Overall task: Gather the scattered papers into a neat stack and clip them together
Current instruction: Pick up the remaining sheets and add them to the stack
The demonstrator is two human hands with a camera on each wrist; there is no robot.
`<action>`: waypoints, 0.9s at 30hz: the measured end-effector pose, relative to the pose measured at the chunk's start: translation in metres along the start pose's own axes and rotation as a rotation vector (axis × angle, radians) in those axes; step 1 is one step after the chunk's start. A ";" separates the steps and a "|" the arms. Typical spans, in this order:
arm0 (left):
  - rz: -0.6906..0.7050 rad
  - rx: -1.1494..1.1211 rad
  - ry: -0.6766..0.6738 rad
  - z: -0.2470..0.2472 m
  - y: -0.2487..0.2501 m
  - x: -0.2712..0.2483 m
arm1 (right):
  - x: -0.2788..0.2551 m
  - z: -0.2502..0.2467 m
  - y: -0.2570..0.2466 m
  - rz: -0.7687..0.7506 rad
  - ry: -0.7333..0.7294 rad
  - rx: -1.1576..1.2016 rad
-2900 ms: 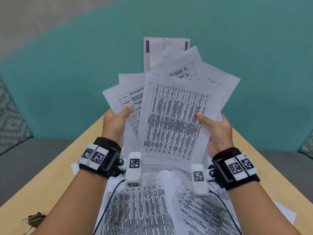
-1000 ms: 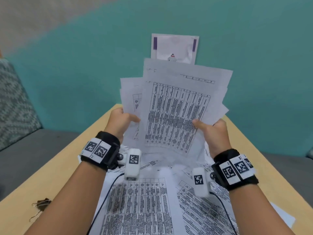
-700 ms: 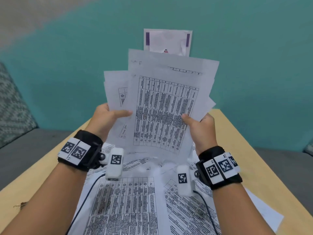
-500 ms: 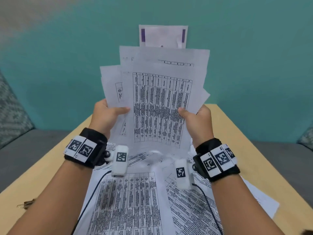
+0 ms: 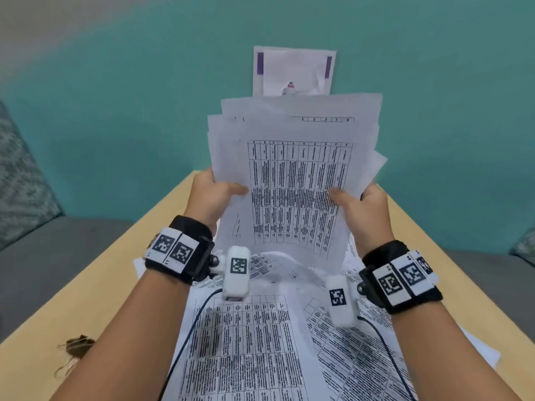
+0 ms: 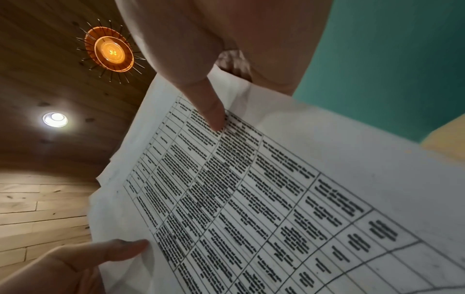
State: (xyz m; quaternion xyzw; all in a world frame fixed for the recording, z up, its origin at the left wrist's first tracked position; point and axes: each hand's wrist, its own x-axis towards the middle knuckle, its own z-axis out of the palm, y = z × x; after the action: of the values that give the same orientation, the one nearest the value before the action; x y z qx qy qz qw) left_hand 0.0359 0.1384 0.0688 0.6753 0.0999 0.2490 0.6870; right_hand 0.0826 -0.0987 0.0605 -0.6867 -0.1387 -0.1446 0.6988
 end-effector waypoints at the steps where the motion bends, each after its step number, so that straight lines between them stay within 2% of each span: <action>1: -0.005 0.010 -0.013 0.000 -0.001 0.000 | 0.000 0.000 0.002 0.015 -0.008 0.002; 9: 0.059 0.033 0.010 0.002 0.003 0.003 | 0.002 0.001 -0.001 0.018 -0.019 0.020; 15: -0.009 0.060 -0.038 0.008 -0.008 0.000 | 0.004 0.003 0.011 0.112 -0.062 -0.031; 19: -0.012 0.034 -0.035 0.009 -0.005 -0.001 | 0.005 0.001 0.010 0.119 -0.073 0.001; 23: 0.011 0.028 -0.010 0.006 -0.003 -0.002 | 0.004 -0.001 0.009 0.101 -0.072 0.008; 27: 0.060 0.009 0.059 -0.001 0.001 -0.001 | 0.005 -0.007 0.017 0.130 -0.038 -0.110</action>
State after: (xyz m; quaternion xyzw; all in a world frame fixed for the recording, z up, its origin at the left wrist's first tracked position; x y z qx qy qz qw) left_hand 0.0339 0.1391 0.0698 0.6734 0.1010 0.2889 0.6730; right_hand 0.0934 -0.1057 0.0467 -0.7343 -0.0989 -0.0937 0.6650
